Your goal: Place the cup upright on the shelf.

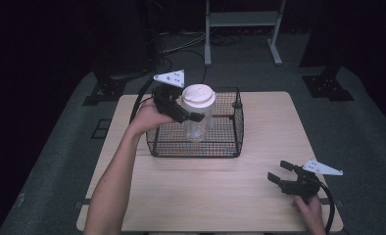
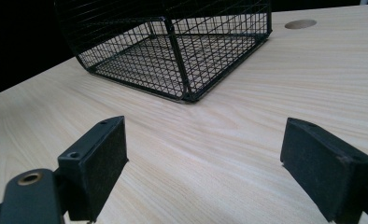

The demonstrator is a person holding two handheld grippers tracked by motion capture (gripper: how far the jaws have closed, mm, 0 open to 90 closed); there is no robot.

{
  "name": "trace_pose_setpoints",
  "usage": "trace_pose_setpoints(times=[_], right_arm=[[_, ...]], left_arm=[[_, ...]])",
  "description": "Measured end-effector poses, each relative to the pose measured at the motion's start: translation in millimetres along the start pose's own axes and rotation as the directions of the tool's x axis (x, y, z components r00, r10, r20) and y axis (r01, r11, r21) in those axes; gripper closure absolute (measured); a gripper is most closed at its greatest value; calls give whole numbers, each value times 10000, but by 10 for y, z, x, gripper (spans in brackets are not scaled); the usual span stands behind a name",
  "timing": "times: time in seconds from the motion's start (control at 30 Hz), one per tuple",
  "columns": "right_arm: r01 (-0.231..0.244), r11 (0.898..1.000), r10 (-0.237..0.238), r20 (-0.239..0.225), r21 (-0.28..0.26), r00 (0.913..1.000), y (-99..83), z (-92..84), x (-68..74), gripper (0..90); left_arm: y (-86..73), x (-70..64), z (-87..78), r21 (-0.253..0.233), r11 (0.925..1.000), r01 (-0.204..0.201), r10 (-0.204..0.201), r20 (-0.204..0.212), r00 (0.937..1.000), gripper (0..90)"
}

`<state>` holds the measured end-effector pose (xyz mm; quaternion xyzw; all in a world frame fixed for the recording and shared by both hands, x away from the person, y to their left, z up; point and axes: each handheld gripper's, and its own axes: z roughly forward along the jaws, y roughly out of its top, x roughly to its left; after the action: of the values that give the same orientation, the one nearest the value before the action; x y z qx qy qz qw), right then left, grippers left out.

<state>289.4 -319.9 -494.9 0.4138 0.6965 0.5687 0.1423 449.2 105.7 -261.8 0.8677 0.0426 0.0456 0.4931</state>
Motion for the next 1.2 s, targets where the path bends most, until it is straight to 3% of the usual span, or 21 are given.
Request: trace_pose_setpoints(times=[0.17,0.33,0.57,0.67,0.8,1.2], right_arm=[[-48,10000,48,-8,-5,10000,1,-2,1,136],[-61,10000,61,-28,14,10000,1,-3,2,136],[-74,10000,74,-48,-12,10000,2,-3,3,137],[-91,10000,91,-62,4,9999,2,-3,5,137],[-64,10000,64,-61,-15,10000,1,-4,2,136],[-53,10000,53,-60,-2,10000,1,-5,4,137]], left_arm=[[-47,132,82,-92,9994,339,-340,-182,9993,153],[-164,314,269,53,9962,872,-870,-261,9959,153],[-297,468,491,274,9931,1139,-1129,-353,9930,153],[-365,509,588,190,9913,1299,-1291,-391,9909,153],[-451,553,698,481,9876,1498,-1476,-450,9880,153],[-667,659,831,874,9764,1976,-1913,-758,9786,153]])
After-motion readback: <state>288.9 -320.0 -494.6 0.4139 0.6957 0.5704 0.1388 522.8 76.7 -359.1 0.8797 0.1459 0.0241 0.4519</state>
